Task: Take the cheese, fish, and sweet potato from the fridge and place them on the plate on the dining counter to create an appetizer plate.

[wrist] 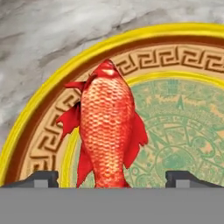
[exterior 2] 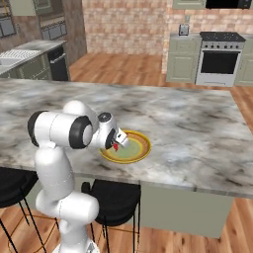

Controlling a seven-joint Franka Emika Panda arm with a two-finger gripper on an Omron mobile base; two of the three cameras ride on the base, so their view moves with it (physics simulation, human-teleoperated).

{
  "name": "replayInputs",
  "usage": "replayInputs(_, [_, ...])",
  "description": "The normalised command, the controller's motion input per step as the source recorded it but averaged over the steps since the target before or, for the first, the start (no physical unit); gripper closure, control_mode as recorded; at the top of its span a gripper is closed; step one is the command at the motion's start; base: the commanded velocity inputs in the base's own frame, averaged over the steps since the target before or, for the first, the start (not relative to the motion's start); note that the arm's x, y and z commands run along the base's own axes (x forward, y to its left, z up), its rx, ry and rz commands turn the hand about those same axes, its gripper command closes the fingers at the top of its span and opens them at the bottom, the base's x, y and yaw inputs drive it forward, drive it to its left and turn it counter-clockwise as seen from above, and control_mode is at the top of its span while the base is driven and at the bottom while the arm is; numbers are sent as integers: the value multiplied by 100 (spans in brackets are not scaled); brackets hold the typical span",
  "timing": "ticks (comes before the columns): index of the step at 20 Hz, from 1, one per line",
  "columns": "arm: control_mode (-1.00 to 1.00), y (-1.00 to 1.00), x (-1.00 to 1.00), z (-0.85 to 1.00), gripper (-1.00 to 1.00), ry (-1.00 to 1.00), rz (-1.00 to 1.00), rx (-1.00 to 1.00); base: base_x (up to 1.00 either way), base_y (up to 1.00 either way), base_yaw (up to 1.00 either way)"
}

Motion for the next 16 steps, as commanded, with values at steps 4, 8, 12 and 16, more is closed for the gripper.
replayInputs(4, [-100,-27,-100,80,-100,-7,0,0,0,0,0])
replayInputs(8, [-100,-30,-100,100,-100,-9,0,0,0,0,0])
replayInputs(12, [-100,-10,-94,100,-100,-1,0,0,0,0,0])
replayInputs(16, [-100,0,-94,100,-100,0,1,-3,0,0,0])
